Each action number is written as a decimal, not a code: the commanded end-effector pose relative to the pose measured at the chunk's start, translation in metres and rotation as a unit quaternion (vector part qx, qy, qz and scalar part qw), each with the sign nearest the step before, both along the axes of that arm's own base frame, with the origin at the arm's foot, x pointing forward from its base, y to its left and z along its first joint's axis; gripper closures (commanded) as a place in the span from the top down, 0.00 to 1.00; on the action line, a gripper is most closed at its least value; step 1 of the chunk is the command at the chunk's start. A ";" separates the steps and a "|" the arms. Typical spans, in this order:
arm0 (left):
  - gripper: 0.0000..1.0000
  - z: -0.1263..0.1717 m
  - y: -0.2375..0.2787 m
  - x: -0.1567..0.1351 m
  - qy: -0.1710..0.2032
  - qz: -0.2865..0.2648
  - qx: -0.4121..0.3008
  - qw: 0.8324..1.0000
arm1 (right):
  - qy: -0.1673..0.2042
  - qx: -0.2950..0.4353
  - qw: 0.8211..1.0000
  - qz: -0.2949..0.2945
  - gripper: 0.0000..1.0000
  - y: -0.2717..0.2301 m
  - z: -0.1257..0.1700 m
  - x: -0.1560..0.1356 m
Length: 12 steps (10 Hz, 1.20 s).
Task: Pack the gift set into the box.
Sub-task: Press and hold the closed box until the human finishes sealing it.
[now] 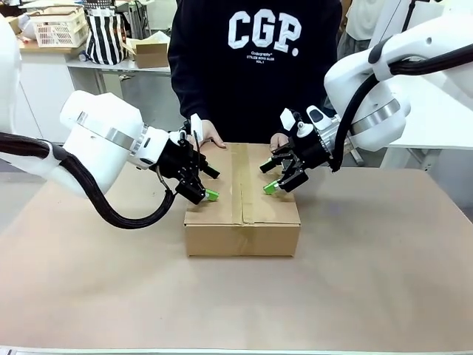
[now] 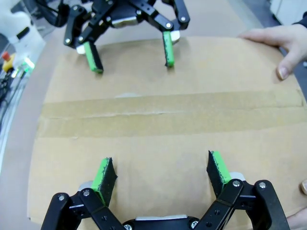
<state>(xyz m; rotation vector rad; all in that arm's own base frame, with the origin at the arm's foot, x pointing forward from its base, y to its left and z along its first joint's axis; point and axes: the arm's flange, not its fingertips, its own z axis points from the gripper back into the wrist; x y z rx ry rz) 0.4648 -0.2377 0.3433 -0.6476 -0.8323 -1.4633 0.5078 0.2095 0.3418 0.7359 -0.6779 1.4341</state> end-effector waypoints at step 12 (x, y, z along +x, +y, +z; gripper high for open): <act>1.00 -0.003 0.001 -0.003 -0.005 -0.002 0.004 1.000 | -0.003 0.000 1.000 0.002 1.00 0.000 -0.001 -0.001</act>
